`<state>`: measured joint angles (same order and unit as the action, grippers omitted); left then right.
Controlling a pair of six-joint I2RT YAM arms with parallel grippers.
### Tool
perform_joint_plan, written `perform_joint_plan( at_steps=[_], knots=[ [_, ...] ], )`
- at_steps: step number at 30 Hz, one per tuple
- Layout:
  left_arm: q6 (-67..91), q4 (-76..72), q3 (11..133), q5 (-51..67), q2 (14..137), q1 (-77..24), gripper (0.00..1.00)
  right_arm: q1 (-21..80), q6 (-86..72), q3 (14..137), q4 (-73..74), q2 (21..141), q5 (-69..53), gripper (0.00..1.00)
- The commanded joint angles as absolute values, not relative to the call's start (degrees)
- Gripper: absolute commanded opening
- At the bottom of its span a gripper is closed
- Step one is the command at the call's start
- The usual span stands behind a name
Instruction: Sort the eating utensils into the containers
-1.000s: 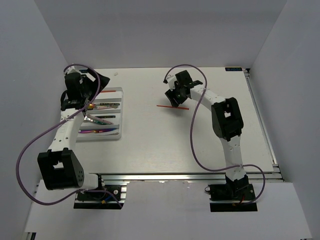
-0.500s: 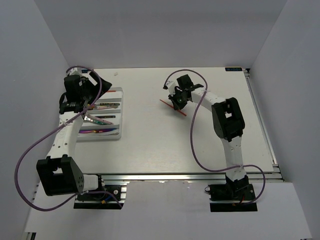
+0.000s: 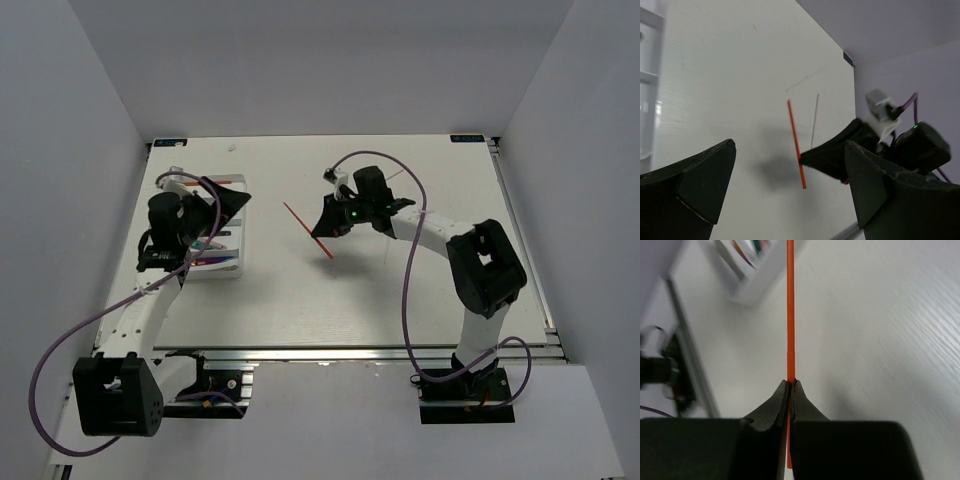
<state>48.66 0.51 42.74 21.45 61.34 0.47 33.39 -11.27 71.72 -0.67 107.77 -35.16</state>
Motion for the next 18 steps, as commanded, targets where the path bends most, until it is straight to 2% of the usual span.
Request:
perform_joint_plan(
  at_steps=[1, 5, 6, 13, 16, 18],
  knots=[
    [51.4, -4.8, 43.2, 23.6, 61.6, -5.6, 0.98, 32.9, -37.3, 69.8, -23.5, 102.9, -41.9, 0.0],
    [49.9, -4.7, 44.9, 20.6, 62.3, -9.9, 0.98, 35.0, -46.2, 69.0, -28.9, 101.8, -43.1, 0.0],
    [49.5, -3.4, 46.4, 20.0, 62.8, -10.6, 0.97, 35.2, -49.8, 67.8, -34.0, 101.2, -44.2, 0.0],
    [48.9, -5.3, 47.5, 22.2, 67.1, -11.4, 0.88, 36.8, -60.3, 63.0, -47.2, 99.6, -49.9, 0.0],
    [50.1, -8.1, 46.4, 22.5, 67.3, -11.9, 0.81, 37.8, -59.3, 63.5, -46.1, 98.9, -49.8, 0.0],
    [50.6, -9.8, 46.1, 23.1, 68.1, -12.1, 0.72, 38.2, -59.2, 63.6, -45.8, 98.8, -49.6, 0.0]
  ],
)
